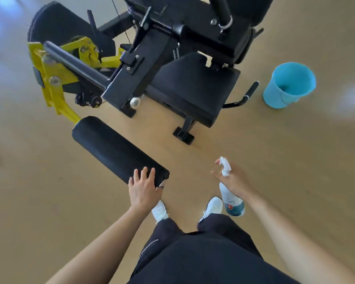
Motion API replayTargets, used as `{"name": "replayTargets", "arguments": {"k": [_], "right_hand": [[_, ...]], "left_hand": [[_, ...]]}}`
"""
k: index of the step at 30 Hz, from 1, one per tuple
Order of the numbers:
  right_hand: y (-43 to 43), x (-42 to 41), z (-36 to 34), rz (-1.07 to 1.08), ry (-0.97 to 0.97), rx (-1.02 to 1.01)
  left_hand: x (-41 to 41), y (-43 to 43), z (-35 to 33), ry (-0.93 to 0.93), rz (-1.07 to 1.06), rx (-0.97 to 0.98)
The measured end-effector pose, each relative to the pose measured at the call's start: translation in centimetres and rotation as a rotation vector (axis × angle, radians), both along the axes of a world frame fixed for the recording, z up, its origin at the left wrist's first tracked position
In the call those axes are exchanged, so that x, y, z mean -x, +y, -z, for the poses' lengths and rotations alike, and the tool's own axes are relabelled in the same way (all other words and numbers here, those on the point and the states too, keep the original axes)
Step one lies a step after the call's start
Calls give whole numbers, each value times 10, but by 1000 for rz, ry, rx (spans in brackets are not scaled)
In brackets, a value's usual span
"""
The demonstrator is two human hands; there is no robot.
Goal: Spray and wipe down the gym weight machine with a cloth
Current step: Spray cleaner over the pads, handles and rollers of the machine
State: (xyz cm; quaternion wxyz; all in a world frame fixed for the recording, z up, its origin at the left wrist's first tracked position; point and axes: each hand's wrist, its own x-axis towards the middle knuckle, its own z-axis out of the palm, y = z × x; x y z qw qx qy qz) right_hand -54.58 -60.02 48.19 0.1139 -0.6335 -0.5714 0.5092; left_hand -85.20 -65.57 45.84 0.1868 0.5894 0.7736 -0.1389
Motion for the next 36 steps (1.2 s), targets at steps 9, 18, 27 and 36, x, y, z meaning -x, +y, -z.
{"name": "replayTargets", "arguments": {"k": [9, 18, 27, 36], "right_hand": [[45, -112, -23, 181, 96, -102], [109, -210, -47, 572, 263, -204], [241, -323, -74, 821, 344, -239], [353, -435, -62, 946, 403, -33]], "left_hand": [[-158, 83, -34, -214, 24, 75], [-334, 182, -40, -722, 285, 210], [-467, 323, -17, -992, 394, 421], [-553, 459, -14, -925, 502, 356]]}}
